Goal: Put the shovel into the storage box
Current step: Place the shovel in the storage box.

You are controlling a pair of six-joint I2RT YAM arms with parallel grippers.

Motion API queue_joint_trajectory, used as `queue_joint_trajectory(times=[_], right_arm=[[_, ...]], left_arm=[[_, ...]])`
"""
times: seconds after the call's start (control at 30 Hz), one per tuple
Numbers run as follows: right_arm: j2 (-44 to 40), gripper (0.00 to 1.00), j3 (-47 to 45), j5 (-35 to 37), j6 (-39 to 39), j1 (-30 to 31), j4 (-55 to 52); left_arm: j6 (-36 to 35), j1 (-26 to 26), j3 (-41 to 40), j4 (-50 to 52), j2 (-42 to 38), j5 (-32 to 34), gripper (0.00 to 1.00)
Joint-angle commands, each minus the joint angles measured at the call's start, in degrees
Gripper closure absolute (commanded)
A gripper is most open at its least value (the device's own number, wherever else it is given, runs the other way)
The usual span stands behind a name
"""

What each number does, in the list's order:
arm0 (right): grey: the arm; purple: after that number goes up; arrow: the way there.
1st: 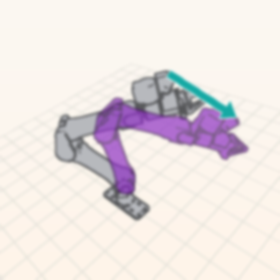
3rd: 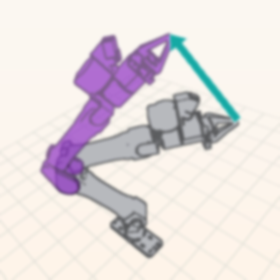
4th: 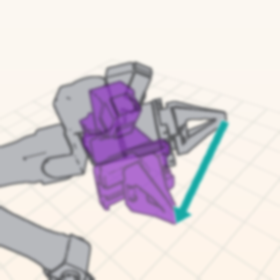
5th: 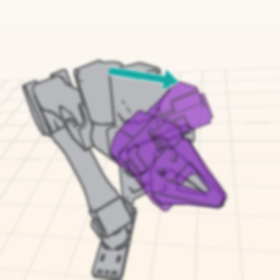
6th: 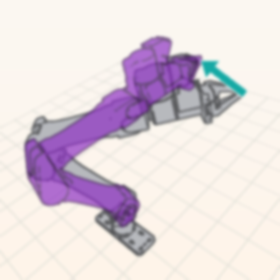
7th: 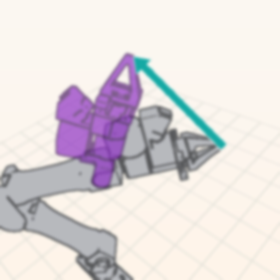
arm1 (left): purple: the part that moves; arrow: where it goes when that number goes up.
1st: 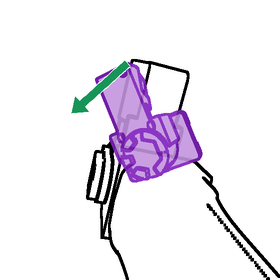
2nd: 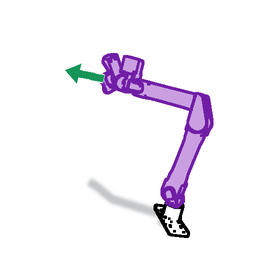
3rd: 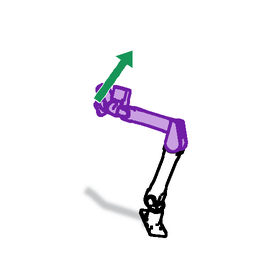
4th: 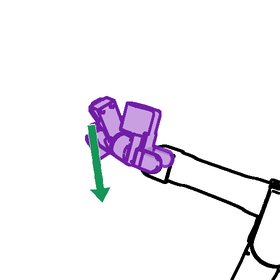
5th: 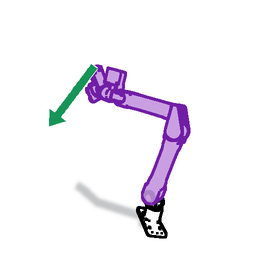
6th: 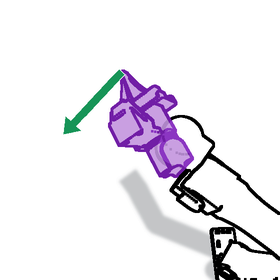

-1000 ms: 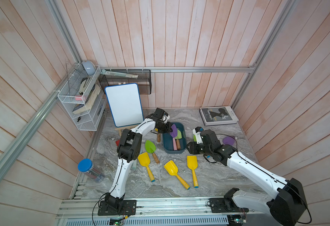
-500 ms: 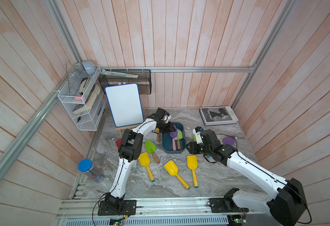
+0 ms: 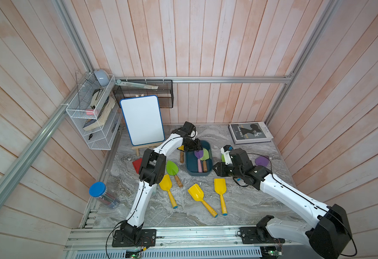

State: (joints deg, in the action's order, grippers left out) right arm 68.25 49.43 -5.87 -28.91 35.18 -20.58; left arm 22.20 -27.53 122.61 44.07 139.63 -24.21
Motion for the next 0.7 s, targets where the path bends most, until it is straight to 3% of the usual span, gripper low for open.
queue_joint_trajectory(times=[0.0,0.67], right_arm=[[0.48,0.52,-0.48,0.42,0.16,0.29,0.56],[0.52,0.52,0.02,3.00,-0.31,0.22,-0.77]], left_arm=[[0.52,0.02,2.64,3.56,2.03,4.22,0.46],[3.24,-0.90,5.99,3.74,2.74,6.22,0.43]])
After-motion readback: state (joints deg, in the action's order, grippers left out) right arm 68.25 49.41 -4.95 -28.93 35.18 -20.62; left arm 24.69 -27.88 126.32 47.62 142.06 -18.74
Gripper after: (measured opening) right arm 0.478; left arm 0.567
